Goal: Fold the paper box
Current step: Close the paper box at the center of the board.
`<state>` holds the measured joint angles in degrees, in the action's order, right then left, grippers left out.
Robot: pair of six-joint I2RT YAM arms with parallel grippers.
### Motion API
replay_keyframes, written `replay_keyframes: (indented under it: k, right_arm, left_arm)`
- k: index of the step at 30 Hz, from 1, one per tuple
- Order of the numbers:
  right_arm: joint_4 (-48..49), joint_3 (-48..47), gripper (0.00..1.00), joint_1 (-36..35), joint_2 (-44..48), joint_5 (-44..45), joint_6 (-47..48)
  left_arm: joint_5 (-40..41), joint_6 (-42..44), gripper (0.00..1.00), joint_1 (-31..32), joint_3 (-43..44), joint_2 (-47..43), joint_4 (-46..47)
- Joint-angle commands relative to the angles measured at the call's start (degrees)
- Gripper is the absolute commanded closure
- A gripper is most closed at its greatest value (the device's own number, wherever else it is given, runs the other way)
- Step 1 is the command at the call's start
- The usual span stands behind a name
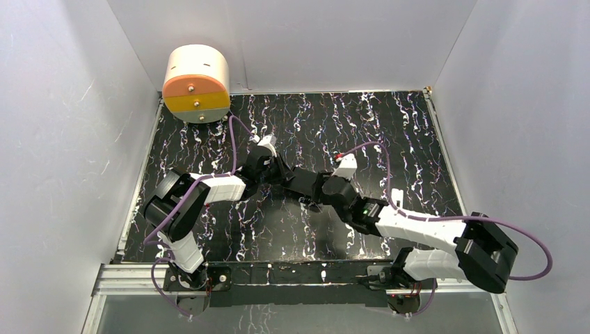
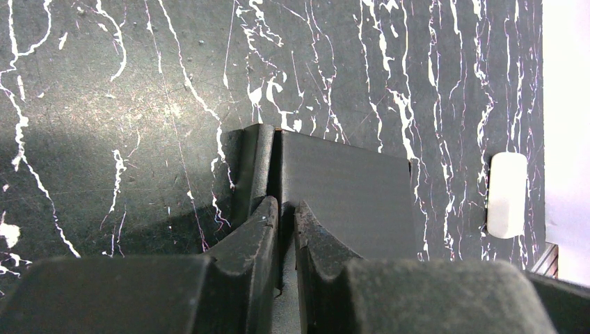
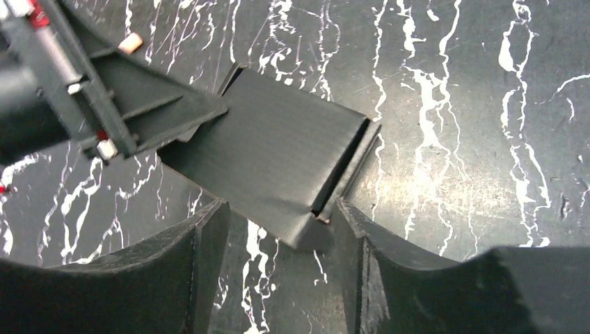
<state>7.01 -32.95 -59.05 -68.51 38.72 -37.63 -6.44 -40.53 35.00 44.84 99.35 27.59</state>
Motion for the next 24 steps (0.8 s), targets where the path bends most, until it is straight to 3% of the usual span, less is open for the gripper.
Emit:
replay_keyframes:
  k: [1, 11, 24]
  right_arm:
    - [2.14, -0.83, 0.38, 6.81, -1.50, -10.16, -7.56]
    - [8.97, -1.92, 0.56, 13.60, -12.14, -20.07, -11.02]
    - [3.81, -0.05, 0.84, 14.10, -17.04, -22.67, -7.18]
  left_arm:
    - [-0.96, 1.81, 0.90, 1.12, -2.15, 2.70, -11.18]
    - [-1.55, 1.69, 0.90, 1.12, -2.39, 2.19, -11.24]
    - [-4.17, -0.54, 0.90, 1.73, -9.42, -2.56, -10.06]
